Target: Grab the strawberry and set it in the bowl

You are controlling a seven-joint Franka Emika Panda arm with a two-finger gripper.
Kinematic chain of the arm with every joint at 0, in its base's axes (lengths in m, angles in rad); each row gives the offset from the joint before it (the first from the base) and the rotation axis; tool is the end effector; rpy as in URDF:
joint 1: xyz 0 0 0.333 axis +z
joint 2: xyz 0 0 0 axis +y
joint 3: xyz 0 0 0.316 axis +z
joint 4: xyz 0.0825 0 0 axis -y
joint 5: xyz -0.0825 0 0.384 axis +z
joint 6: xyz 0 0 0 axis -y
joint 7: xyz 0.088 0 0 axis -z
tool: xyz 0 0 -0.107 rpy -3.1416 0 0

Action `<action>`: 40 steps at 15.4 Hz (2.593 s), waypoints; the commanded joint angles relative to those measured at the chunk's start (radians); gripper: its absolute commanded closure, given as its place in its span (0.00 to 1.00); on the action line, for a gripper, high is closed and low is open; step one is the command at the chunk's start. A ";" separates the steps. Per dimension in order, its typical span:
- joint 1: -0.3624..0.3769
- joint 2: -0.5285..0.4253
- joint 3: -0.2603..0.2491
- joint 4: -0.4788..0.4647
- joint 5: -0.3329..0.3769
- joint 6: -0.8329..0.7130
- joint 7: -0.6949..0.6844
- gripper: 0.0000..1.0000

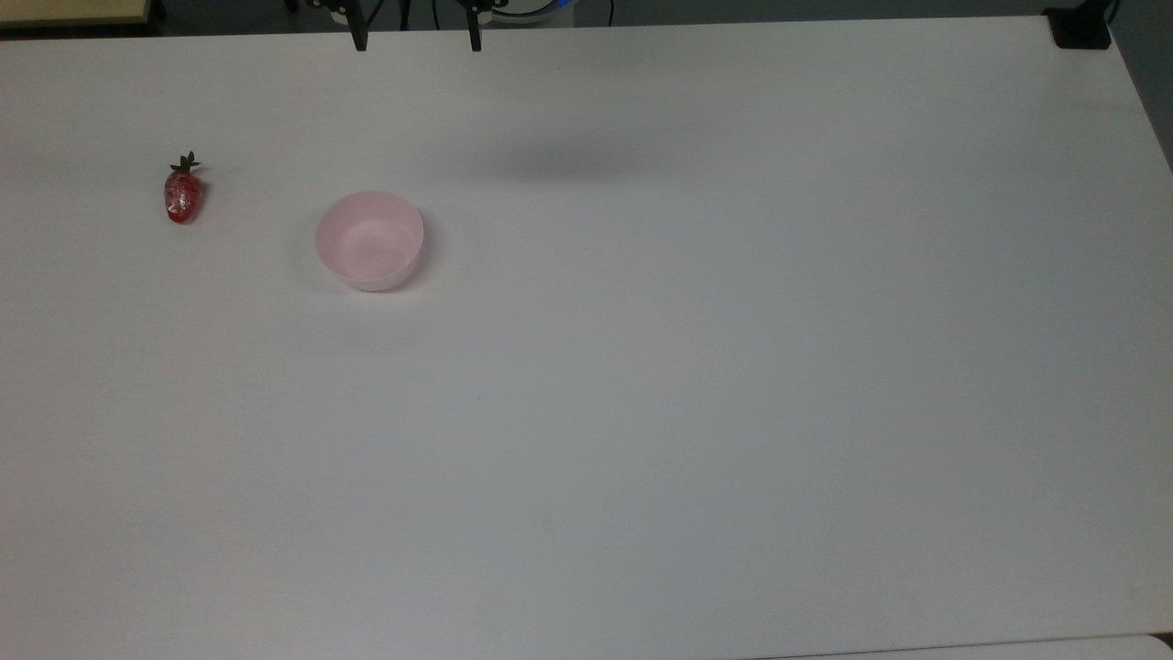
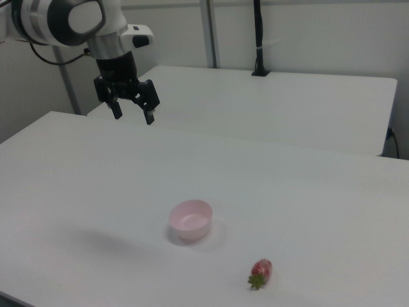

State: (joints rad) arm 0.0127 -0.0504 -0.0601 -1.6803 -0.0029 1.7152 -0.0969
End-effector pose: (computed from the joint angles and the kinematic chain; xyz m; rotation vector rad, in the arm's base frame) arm 0.5508 -0.0272 0.6133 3.1318 0.0779 0.1332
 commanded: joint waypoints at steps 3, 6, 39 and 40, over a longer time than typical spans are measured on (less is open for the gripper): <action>-0.157 -0.026 -0.018 -0.019 -0.019 -0.034 -0.311 0.00; -0.246 -0.022 -0.023 -0.051 -0.147 -0.028 -0.365 0.00; -0.418 0.429 -0.086 -0.197 -0.114 0.547 -0.204 0.61; -0.418 0.428 -0.086 -0.197 -0.114 0.544 -0.204 0.63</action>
State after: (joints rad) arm -0.3955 0.3854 -0.1588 -1.8795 -0.1289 2.2600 -0.3174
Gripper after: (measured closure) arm 0.511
